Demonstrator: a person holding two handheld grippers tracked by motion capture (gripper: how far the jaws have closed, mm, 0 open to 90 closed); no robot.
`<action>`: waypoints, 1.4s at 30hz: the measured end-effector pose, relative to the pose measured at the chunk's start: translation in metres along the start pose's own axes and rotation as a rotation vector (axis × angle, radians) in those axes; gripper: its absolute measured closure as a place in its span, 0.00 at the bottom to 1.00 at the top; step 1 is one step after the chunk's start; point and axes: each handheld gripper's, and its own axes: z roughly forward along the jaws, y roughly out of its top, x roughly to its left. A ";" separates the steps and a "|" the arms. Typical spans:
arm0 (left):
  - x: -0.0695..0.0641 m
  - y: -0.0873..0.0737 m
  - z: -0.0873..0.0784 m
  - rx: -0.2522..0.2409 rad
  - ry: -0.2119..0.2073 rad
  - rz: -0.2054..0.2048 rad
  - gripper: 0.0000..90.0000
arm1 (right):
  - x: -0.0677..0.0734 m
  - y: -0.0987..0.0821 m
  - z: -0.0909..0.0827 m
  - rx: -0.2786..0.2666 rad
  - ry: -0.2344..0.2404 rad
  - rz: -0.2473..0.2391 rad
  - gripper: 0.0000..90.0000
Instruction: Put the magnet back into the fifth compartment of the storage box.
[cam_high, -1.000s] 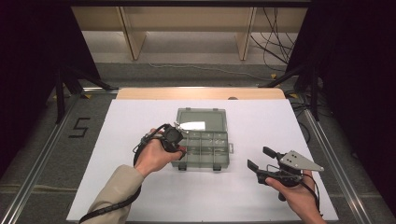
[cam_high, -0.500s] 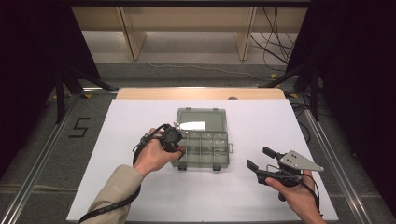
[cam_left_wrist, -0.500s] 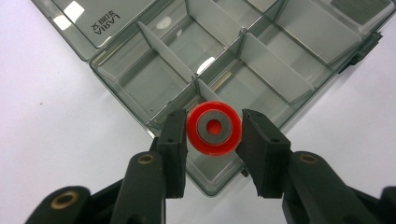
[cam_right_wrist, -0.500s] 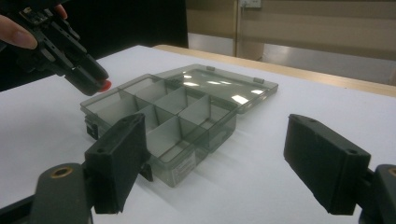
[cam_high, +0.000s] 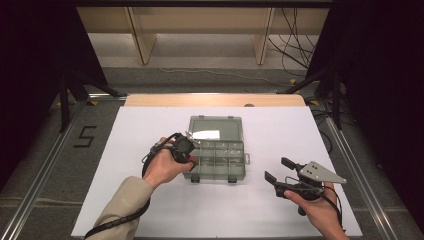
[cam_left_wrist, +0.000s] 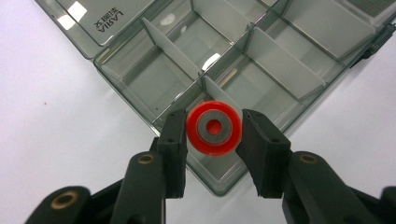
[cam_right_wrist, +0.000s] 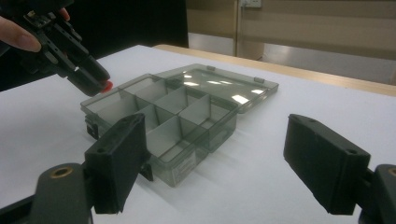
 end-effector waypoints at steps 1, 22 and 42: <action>0.002 0.000 -0.001 0.023 -0.001 0.027 0.69 | 0.000 0.000 0.000 0.000 0.001 0.000 0.24; 0.001 -0.002 0.006 0.026 0.012 0.074 0.69 | 0.001 0.000 0.001 0.002 0.008 0.006 0.25; -0.003 -0.003 0.015 0.057 0.001 0.149 0.69 | 0.000 -0.001 0.001 -0.001 0.017 0.010 0.25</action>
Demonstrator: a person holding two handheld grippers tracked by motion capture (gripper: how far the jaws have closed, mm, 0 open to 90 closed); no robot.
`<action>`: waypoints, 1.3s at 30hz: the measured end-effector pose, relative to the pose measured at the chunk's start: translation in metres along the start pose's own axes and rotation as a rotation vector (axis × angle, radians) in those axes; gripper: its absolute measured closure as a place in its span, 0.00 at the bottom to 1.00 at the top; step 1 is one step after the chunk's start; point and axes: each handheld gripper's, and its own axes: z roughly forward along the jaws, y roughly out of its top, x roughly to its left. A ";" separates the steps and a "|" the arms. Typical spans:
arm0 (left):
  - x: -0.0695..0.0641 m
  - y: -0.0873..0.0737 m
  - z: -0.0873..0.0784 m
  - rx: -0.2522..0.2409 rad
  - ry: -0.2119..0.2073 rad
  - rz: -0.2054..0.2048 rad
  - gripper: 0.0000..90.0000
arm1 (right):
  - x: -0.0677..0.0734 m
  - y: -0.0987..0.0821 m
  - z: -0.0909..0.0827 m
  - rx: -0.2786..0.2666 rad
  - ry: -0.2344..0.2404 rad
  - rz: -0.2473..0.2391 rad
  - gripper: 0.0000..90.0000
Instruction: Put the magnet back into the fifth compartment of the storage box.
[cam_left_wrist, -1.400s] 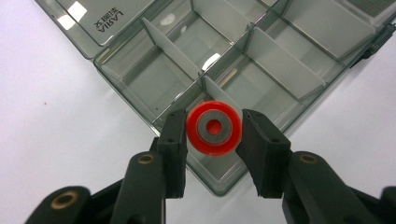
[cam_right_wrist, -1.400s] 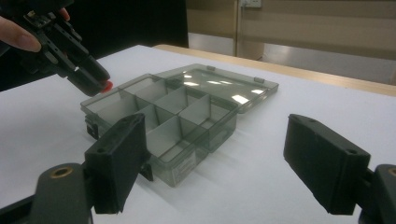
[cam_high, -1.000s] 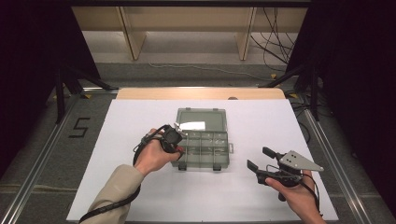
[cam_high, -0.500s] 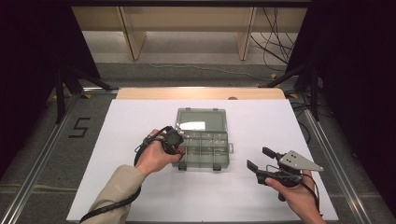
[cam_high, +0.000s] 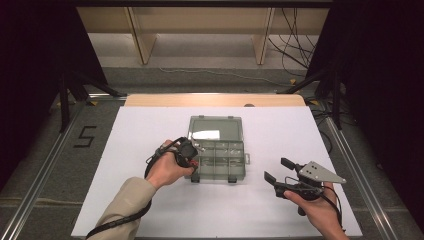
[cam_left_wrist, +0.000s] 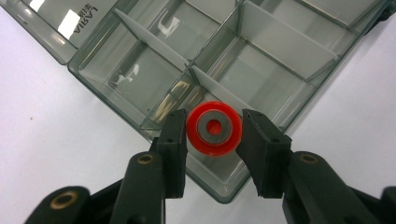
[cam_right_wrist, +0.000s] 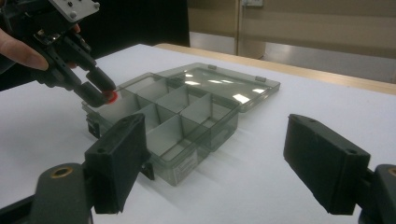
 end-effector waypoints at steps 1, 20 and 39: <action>-0.001 0.000 0.000 -0.002 0.001 -0.011 0.69 | 0.000 0.000 0.000 -0.004 0.002 0.001 0.25; -0.001 -0.002 0.007 0.000 -0.001 -0.012 0.69 | 0.000 0.000 0.000 0.002 0.002 0.003 0.25; 0.006 -0.003 0.005 -0.034 -0.021 -0.018 0.59 | 0.000 0.000 0.000 0.007 0.005 0.009 0.25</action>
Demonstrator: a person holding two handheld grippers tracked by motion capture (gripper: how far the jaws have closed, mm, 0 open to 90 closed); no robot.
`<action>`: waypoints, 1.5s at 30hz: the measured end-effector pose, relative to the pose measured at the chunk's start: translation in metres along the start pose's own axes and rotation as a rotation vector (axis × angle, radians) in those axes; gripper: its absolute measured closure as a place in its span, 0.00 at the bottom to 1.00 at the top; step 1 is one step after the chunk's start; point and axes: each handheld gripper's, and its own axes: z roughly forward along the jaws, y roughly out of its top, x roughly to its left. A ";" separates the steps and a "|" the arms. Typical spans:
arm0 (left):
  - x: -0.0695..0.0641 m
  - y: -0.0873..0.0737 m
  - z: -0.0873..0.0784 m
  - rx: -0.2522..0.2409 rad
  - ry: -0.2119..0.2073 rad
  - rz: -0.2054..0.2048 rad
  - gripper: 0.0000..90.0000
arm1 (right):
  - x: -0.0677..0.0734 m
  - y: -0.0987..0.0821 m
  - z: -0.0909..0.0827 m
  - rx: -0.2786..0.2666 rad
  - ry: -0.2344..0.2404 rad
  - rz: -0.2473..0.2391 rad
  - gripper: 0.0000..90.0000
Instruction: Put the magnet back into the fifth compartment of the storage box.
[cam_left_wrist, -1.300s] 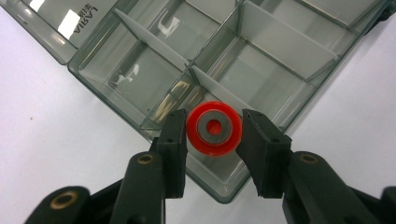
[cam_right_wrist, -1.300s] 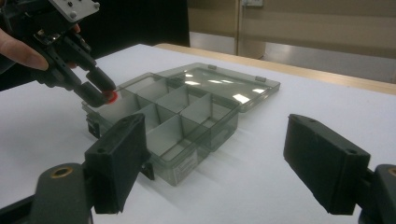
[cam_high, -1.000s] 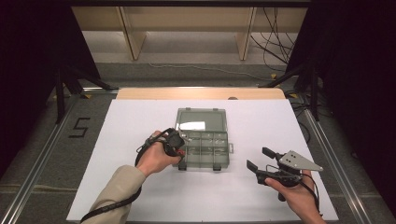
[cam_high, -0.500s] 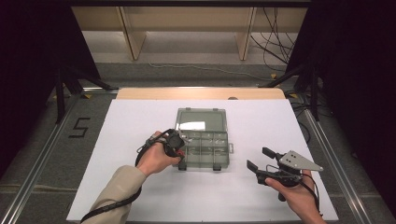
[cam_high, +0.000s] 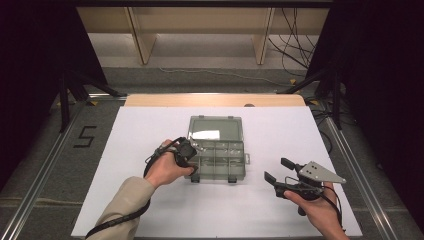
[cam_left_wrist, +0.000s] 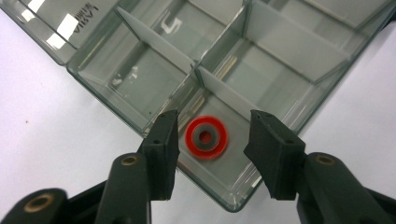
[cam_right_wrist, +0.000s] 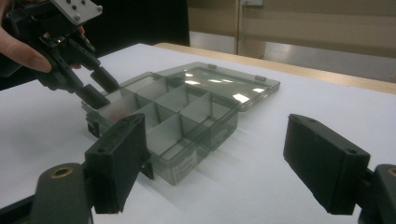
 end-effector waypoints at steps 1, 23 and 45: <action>0.000 0.000 -0.001 -0.013 -0.003 -0.008 0.58 | 0.000 0.000 0.000 0.000 0.000 0.001 0.25; -0.006 0.000 -0.024 -0.213 0.054 -0.082 0.08 | -0.005 -0.001 0.003 -0.002 -0.016 0.003 0.24; -0.017 -0.073 -0.033 -0.445 0.039 -0.271 0.10 | -0.019 0.011 0.030 0.005 -0.085 0.032 0.24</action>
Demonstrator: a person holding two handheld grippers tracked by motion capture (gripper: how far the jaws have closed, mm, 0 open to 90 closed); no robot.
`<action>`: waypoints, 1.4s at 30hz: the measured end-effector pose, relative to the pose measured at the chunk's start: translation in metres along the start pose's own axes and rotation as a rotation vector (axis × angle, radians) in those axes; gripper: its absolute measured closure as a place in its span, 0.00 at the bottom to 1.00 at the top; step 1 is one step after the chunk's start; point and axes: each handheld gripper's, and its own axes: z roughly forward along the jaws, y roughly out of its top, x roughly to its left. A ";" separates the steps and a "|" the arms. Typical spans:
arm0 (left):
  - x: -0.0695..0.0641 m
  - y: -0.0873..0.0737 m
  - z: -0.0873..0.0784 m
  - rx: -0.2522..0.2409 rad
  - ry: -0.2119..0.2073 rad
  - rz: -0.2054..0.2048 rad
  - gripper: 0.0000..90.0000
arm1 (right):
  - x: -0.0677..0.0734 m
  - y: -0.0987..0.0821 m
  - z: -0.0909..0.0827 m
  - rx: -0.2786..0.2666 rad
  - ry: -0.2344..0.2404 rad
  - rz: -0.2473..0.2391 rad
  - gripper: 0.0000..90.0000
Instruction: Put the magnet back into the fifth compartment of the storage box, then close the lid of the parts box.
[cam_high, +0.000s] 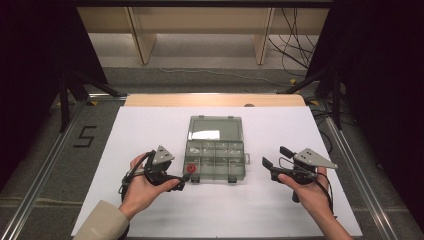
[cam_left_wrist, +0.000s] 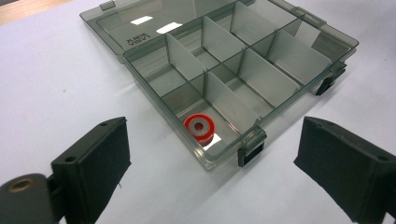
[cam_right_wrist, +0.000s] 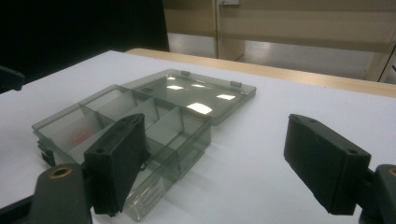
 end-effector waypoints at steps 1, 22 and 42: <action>0.001 -0.002 -0.002 0.003 0.003 0.005 0.10 | 0.000 0.001 0.002 0.007 -0.005 -0.002 0.24; 0.006 -0.024 -0.015 -0.011 0.037 -0.029 0.13 | 0.003 0.003 0.026 0.006 -0.001 0.001 0.24; 0.003 -0.027 -0.014 -0.028 0.047 -0.060 0.14 | -0.002 0.006 0.045 0.039 -0.019 0.033 0.24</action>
